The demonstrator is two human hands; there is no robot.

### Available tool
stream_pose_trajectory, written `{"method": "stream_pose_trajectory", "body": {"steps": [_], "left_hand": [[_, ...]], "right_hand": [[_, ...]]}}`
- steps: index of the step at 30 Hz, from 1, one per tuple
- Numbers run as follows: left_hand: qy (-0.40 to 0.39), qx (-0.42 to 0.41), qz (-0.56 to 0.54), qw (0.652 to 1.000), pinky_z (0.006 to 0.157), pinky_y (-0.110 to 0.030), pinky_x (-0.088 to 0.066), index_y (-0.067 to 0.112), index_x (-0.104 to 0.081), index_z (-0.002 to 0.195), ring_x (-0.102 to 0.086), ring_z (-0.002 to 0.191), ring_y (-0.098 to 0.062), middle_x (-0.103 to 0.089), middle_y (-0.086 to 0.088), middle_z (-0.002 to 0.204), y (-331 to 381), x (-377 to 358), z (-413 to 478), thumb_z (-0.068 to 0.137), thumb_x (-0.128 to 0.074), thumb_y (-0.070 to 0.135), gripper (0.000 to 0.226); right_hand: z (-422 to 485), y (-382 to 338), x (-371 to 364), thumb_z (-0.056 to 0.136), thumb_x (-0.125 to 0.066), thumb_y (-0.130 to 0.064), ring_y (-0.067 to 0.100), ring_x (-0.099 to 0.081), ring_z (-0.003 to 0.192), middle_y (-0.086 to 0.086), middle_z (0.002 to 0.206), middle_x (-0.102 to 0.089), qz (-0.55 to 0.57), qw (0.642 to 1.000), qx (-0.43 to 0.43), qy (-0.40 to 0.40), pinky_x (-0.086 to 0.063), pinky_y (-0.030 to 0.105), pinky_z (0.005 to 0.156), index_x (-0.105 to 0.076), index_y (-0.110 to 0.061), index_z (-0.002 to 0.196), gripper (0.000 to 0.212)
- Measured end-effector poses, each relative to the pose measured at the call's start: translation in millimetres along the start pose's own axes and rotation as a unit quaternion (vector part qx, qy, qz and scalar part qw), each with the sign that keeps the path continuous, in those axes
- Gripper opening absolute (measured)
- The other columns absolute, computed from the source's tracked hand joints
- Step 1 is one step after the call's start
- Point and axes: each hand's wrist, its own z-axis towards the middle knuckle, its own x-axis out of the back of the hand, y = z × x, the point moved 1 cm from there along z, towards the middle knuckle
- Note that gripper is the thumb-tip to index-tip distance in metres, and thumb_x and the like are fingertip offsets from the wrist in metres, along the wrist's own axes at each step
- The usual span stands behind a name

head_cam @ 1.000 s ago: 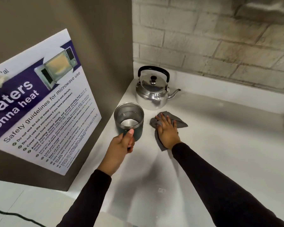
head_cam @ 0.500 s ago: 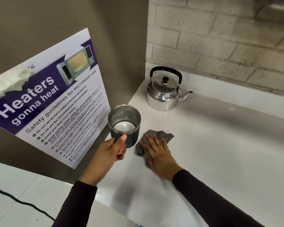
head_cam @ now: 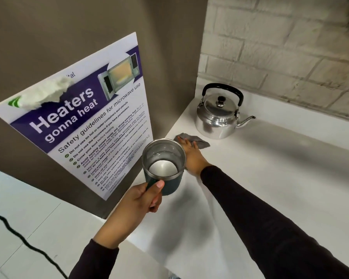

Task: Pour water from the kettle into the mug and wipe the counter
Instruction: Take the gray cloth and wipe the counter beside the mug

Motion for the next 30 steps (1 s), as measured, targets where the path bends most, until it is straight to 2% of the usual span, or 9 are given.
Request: {"method": "stream_pose_trajectory", "body": {"steps": [4, 6, 9, 12, 17, 22, 25, 27, 30], "left_hand": [[0.002, -0.012, -0.001, 1.0, 0.061, -0.028, -0.037, 0.023, -0.037, 0.045, -0.037, 0.05, -0.01, -0.036, 0.006, 0.048, 4, 2, -4, 0.082, -0.051, 0.042, 0.044], [0.003, -0.02, -0.001, 1.0, 0.061, -0.029, -0.037, 0.022, -0.036, 0.046, -0.038, 0.05, -0.011, -0.037, 0.004, 0.048, 6, 3, -4, 0.082, -0.052, 0.042, 0.044], [0.005, -0.031, 0.017, 0.999, 0.064, -0.03, -0.041, 0.02, -0.036, 0.05, -0.042, 0.053, -0.014, -0.04, 0.003, 0.049, 8, 1, 2, 0.081, -0.051, 0.046, 0.043], [0.009, -0.039, 0.023, 0.999, 0.066, -0.03, -0.041, 0.02, -0.036, 0.051, -0.042, 0.056, -0.017, -0.041, 0.002, 0.052, 5, -1, 13, 0.083, -0.051, 0.047, 0.044], [0.003, -0.036, 0.023, 0.999, 0.067, -0.03, -0.04, 0.024, -0.034, 0.047, -0.039, 0.054, -0.012, -0.04, 0.006, 0.05, -10, -11, 39, 0.092, -0.05, 0.039, 0.049], [-0.011, -0.038, 0.015, 0.999, 0.067, -0.03, -0.043, 0.026, -0.034, 0.048, -0.04, 0.053, -0.007, -0.039, 0.008, 0.051, -28, -24, 61, 0.093, -0.046, 0.038, 0.048], [-0.011, -0.025, 0.004, 1.0, 0.066, -0.031, -0.04, 0.022, -0.033, 0.051, -0.036, 0.058, -0.014, -0.038, 0.009, 0.05, -34, -28, 73, 0.094, -0.047, 0.038, 0.048], [-0.013, -0.011, -0.003, 1.0, 0.065, -0.032, -0.039, 0.02, -0.033, 0.052, -0.036, 0.059, -0.017, -0.038, 0.008, 0.05, -36, -32, 79, 0.093, -0.048, 0.038, 0.048], [-0.011, 0.009, -0.019, 1.0, 0.066, -0.032, -0.039, 0.019, -0.033, 0.052, -0.035, 0.059, -0.019, -0.039, 0.007, 0.049, -37, -36, 85, 0.093, -0.048, 0.038, 0.048]], "right_hand": [[-30, -31, -17, 0.083, -0.059, -0.002, 0.032, -0.024, 0.141, 0.017, 0.153, -0.027, 0.124, 0.99, -0.029, -0.053, -0.023, 0.052, 0.116, -0.021, -0.008, 0.145, 0.073], [-53, -38, -28, 0.08, -0.064, -0.01, 0.031, -0.029, 0.139, 0.014, 0.151, -0.031, 0.123, 0.988, -0.054, -0.07, -0.028, 0.052, 0.114, -0.028, -0.012, 0.142, 0.072], [-85, -40, -46, 0.085, -0.056, -0.025, 0.034, -0.032, 0.137, 0.013, 0.141, -0.047, -0.107, 0.984, 0.132, -0.05, -0.019, 0.058, 0.116, -0.049, -0.015, 0.129, 0.045], [-118, -25, -56, 0.084, -0.047, -0.031, 0.031, -0.035, 0.134, 0.005, 0.142, -0.046, -0.204, 0.959, 0.194, -0.016, -0.024, 0.054, 0.111, -0.039, -0.029, 0.135, 0.053], [-170, 16, -36, 0.086, -0.045, -0.023, 0.026, -0.017, 0.144, 0.0, 0.157, -0.02, -0.12, 0.991, 0.058, 0.01, -0.011, 0.043, 0.12, -0.037, -0.032, 0.138, 0.053], [-201, 33, -12, 0.089, -0.049, -0.011, 0.023, -0.023, 0.141, 0.006, 0.15, -0.035, -0.065, 0.992, -0.044, 0.103, -0.016, 0.037, 0.118, -0.05, -0.018, 0.132, 0.043], [-204, 30, -7, 0.082, -0.051, -0.005, 0.028, -0.049, 0.116, 0.006, 0.128, -0.056, -0.103, 0.975, -0.084, 0.18, -0.037, 0.037, 0.1, -0.061, -0.017, 0.115, 0.036], [-205, 26, -6, 0.077, -0.053, -0.006, 0.024, -0.053, 0.095, 0.003, 0.113, -0.059, -0.106, 0.963, -0.133, 0.21, -0.038, 0.033, 0.087, -0.061, -0.021, 0.111, 0.037], [-202, 20, -3, 0.085, -0.049, -0.015, 0.024, -0.057, 0.084, 0.003, 0.103, -0.058, -0.065, 0.959, -0.184, 0.205, -0.044, 0.035, 0.076, -0.054, -0.022, 0.116, 0.033]]}}
